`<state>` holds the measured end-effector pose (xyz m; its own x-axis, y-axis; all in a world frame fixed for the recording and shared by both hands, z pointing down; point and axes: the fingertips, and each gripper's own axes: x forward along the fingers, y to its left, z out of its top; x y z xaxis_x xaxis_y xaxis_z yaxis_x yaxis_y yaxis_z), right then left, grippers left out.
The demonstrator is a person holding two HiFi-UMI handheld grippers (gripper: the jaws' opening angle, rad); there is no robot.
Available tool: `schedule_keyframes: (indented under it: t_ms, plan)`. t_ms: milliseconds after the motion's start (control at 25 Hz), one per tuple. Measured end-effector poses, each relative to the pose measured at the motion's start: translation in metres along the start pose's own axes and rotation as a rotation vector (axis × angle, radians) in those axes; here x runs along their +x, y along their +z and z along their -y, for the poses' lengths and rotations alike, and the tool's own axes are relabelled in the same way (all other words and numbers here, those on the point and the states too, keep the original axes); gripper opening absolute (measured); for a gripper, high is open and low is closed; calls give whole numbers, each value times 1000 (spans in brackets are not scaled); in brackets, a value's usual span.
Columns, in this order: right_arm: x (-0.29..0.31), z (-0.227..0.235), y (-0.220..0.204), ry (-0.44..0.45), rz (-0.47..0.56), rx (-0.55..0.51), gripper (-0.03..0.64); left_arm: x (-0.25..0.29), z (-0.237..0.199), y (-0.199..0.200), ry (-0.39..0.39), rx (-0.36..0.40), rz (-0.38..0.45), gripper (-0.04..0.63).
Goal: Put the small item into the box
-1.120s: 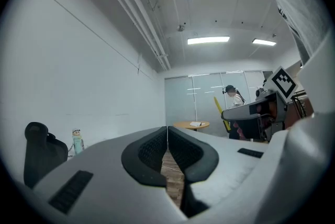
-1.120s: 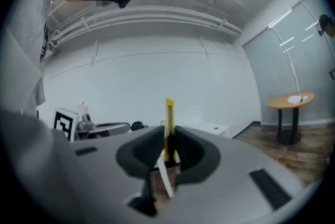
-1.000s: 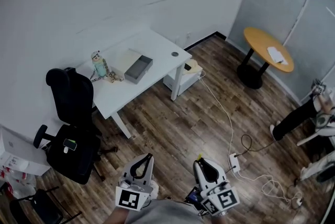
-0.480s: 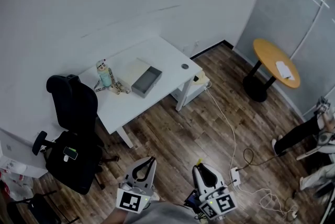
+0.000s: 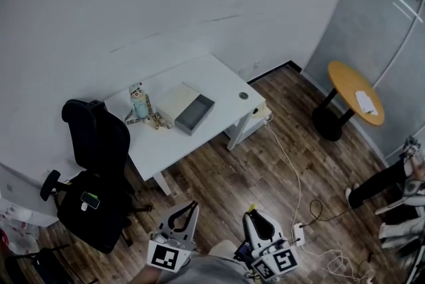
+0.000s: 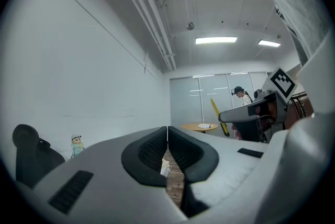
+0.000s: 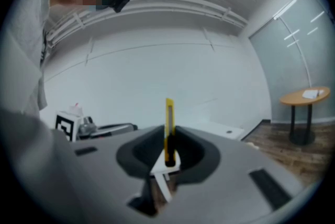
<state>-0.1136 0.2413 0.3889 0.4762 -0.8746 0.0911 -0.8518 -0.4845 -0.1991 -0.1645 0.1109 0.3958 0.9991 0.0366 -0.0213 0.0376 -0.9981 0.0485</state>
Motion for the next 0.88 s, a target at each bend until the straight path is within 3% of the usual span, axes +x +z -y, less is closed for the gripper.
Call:
schedule_keyframes:
  t_ms: [360,880]
  plan:
    - [32,17,0,27,-17,20,84,17,-24,-8,44,7,-29,37]
    - [122,75,17,170,-43,23,84,97,-61,-7,171,19,-45,37]
